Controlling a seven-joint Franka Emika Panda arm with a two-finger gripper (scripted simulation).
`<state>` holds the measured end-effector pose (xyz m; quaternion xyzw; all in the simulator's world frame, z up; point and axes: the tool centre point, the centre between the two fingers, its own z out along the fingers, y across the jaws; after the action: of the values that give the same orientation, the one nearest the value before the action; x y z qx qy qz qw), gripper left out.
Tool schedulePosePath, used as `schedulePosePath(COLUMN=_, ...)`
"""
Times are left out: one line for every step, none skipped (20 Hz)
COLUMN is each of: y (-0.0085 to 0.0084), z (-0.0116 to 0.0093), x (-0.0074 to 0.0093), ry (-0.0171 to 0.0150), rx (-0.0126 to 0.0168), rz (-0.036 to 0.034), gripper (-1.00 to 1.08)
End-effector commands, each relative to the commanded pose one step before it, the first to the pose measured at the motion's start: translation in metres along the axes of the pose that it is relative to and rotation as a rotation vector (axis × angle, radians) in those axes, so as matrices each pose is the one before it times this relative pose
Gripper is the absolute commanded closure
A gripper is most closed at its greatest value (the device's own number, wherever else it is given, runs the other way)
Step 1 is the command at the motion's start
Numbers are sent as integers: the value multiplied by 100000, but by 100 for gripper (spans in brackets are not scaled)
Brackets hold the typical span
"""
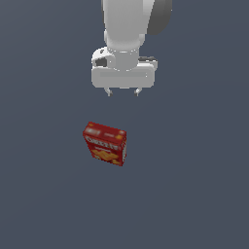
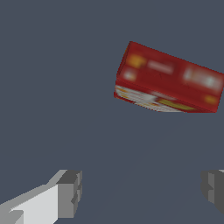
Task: Pick up the object and move it to a goal position.
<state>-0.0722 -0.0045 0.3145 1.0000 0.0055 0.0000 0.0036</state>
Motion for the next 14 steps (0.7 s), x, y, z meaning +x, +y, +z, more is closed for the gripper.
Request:
schedulePosePath(y=1, z=0, x=0, ry=0, rx=0, rz=0, gripper=-92)
schedulePosePath(y=-31, z=-13, x=0, ry=9, rx=25, rz=-94, gripper=-92)
schedulePosePath(y=-102, z=-38, x=0, ry=26, rx=87, rz=-303, gripper=-92)
schedulePosePath(y=-168, z=-64, x=0, ry=44, rx=144, rz=-499, gripper=-92)
schedulePosePath(y=-234, z=-89, x=0, ry=61, rx=201, rz=-686, gripper=-92)
schedulePosePath(y=-310, z=-118, x=-1, ry=81, rx=265, rz=-889, gripper=-92)
schedulePosePath(y=-356, z=-135, x=-4, ry=92, rx=302, rz=-984, gripper=-92)
schedulePosePath(y=-312, z=-118, x=-6, ry=80, rx=264, rz=-817, gripper=-92)
schedulePosePath(y=-260, z=-99, x=-8, ry=66, rx=218, rz=-630, gripper=-92)
schedulePosePath(y=-205, z=-79, x=-11, ry=51, rx=170, rz=-439, gripper=-92)
schedulePosePath(y=-146, z=-57, x=-13, ry=36, rx=120, rz=-246, gripper=-92)
schedulePosePath(y=-73, z=-30, x=-13, ry=17, rx=57, rz=-35, gripper=-92)
schedulePosePath(y=23, z=7, x=-5, ry=-6, rx=-18, rz=118, gripper=-92)
schedulePosePath(y=49, z=16, x=6, ry=0, rx=0, rz=0, gripper=-92)
